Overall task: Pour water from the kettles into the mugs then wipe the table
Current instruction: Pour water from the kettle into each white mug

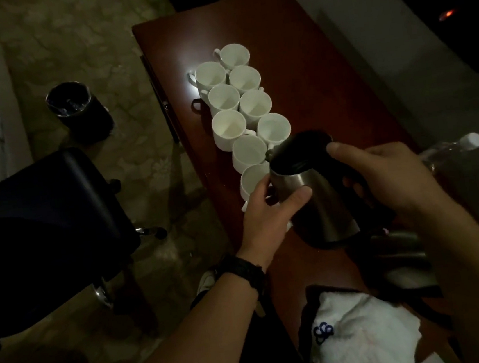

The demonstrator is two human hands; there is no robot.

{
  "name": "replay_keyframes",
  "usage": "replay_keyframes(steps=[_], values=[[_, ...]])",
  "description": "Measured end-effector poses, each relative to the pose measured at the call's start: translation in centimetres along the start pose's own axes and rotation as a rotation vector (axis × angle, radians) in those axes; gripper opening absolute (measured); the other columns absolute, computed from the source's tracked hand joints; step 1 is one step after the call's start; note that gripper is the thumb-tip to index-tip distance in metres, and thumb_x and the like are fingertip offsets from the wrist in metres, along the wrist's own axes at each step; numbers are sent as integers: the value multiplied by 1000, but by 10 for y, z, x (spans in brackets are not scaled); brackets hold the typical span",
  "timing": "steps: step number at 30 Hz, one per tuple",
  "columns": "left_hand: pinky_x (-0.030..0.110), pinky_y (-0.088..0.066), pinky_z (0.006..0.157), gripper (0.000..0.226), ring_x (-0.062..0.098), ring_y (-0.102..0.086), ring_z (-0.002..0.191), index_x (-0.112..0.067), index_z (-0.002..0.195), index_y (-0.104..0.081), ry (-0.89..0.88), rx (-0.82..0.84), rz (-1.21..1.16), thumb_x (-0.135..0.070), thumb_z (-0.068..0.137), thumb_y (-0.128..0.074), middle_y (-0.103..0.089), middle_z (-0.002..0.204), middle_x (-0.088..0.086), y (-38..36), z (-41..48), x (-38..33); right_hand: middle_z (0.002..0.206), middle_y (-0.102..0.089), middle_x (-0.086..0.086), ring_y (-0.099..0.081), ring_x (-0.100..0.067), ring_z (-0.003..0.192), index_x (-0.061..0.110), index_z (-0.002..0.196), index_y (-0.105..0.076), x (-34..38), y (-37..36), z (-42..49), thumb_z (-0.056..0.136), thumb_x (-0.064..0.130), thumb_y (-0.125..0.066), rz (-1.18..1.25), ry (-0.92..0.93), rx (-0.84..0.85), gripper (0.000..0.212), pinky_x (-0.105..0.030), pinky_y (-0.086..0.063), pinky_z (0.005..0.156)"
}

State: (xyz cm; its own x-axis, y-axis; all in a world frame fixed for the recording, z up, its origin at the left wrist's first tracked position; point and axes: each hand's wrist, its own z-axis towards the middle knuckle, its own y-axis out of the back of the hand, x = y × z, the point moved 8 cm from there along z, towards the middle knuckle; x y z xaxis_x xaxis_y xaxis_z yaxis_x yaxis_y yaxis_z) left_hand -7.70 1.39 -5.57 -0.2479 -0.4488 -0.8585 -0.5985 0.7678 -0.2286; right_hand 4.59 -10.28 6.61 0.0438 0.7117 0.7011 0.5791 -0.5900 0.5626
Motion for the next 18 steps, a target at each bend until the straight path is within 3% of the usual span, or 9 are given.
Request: replay_keyframes(steps=[4,6,10,13,16,18], values=[[33,-48,105,75,4,-57,126,-54,127,-57,-29,34,66,-60,58,-84,-62,132,-20,-4,-4,-5,45,-52,0,-47,-15,38,20,54,-68,-21,4,-20,75,74,-67,182,45,-82,57,-23,-36,40],[31,-48,104,80,1,-57,124,-51,132,-56,-45,71,103,-56,58,-85,-62,131,-21,-7,-4,-9,42,-49,0,-42,-12,35,21,48,-63,-30,5,-30,75,72,-69,271,80,-136,59,-21,-33,38],[14,-47,89,73,-15,-58,111,-59,124,-57,-86,149,173,-48,59,-89,-65,123,-27,-11,-5,-18,41,-46,0,-38,-11,33,21,47,-60,-44,3,-46,80,64,-72,411,121,-208,55,-20,-31,36],[19,-49,96,87,-8,-55,121,-52,135,-53,-108,178,203,-53,55,-89,-58,134,-23,-11,-4,-23,40,-47,0,-39,-11,32,19,49,-60,-50,1,-53,82,60,-67,467,145,-276,53,-20,-32,36],[16,-51,94,82,-13,-54,120,-59,128,-53,-128,230,243,-51,55,-90,-59,124,-36,-8,-2,-33,42,-49,1,-42,-11,34,21,49,-60,-50,-7,-60,81,61,-65,534,165,-324,52,-20,-35,37],[28,-52,102,81,-5,-57,124,-54,131,-57,-134,266,257,-48,57,-91,-62,128,-29,-4,1,-37,42,-48,1,-42,-12,35,23,48,-59,-49,-14,-63,81,62,-65,568,165,-353,52,-22,-35,38]])
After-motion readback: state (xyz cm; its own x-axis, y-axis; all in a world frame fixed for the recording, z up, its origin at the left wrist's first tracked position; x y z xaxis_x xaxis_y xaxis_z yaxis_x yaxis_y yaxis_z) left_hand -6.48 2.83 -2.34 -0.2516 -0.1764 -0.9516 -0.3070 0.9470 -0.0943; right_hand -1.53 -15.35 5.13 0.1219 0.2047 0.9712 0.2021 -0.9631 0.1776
